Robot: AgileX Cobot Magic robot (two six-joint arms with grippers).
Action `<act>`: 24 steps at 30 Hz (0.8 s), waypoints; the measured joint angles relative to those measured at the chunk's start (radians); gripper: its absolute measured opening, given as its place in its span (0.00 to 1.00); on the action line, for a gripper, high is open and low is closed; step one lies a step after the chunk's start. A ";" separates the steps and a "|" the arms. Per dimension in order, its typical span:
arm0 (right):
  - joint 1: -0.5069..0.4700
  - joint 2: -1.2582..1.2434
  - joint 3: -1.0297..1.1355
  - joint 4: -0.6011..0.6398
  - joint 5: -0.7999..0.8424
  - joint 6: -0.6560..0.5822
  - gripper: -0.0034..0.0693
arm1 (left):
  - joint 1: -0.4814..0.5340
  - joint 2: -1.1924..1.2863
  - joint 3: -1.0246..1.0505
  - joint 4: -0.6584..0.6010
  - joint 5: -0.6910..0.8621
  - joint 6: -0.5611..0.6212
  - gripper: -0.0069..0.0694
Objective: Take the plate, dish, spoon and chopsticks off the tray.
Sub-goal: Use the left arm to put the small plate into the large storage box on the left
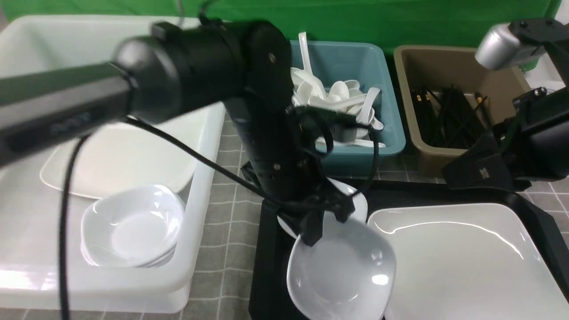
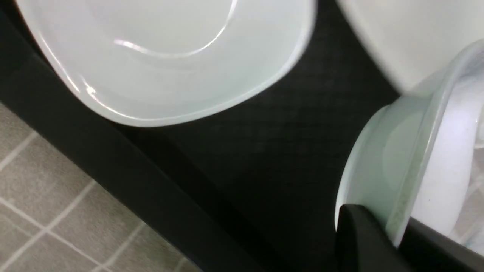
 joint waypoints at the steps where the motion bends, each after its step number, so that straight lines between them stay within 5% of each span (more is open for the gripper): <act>1: 0.000 -0.004 0.000 -0.001 0.000 0.000 0.19 | 0.004 -0.011 0.000 -0.006 0.000 0.000 0.13; 5: 0.000 -0.071 -0.006 -0.001 -0.008 0.002 0.19 | 0.060 -0.081 0.000 -0.033 0.002 0.000 0.13; 11: 0.022 -0.111 -0.069 0.118 -0.009 -0.063 0.19 | 0.284 -0.237 0.001 -0.202 0.002 0.057 0.13; 17: 0.222 -0.011 -0.182 0.213 -0.014 -0.133 0.18 | 0.554 -0.391 0.043 -0.146 -0.008 0.081 0.13; 24: 0.413 0.139 -0.260 0.085 -0.016 -0.057 0.18 | 0.791 -0.468 0.284 -0.060 -0.001 0.187 0.13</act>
